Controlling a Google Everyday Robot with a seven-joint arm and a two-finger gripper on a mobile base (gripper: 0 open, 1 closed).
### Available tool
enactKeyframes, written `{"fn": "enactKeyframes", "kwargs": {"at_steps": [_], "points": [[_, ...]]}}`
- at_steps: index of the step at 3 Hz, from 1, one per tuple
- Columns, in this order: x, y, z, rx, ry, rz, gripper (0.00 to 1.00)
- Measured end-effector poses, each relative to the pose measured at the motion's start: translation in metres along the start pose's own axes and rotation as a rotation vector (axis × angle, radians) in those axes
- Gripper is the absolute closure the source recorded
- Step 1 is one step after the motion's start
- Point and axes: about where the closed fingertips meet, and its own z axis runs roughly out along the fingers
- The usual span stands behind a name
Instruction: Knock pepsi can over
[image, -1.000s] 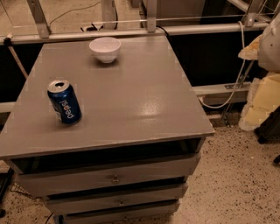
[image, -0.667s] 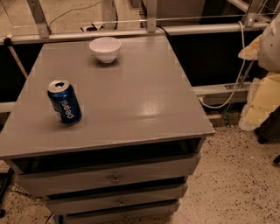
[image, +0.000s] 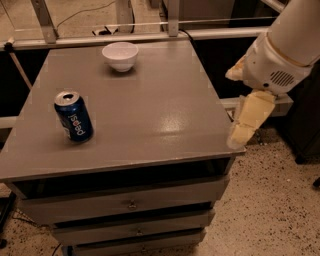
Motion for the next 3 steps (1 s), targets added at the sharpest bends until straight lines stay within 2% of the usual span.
{"fn": "enactKeyframes", "kwargs": {"at_steps": [1, 2, 3], "points": [[-0.035, 0.002, 0.037, -0.086, -0.077, -0.043, 0.00], [-0.035, 0.002, 0.038, -0.085, -0.083, -0.041, 0.00], [-0.041, -0.004, 0.051, -0.072, -0.151, -0.017, 0.00]]}}
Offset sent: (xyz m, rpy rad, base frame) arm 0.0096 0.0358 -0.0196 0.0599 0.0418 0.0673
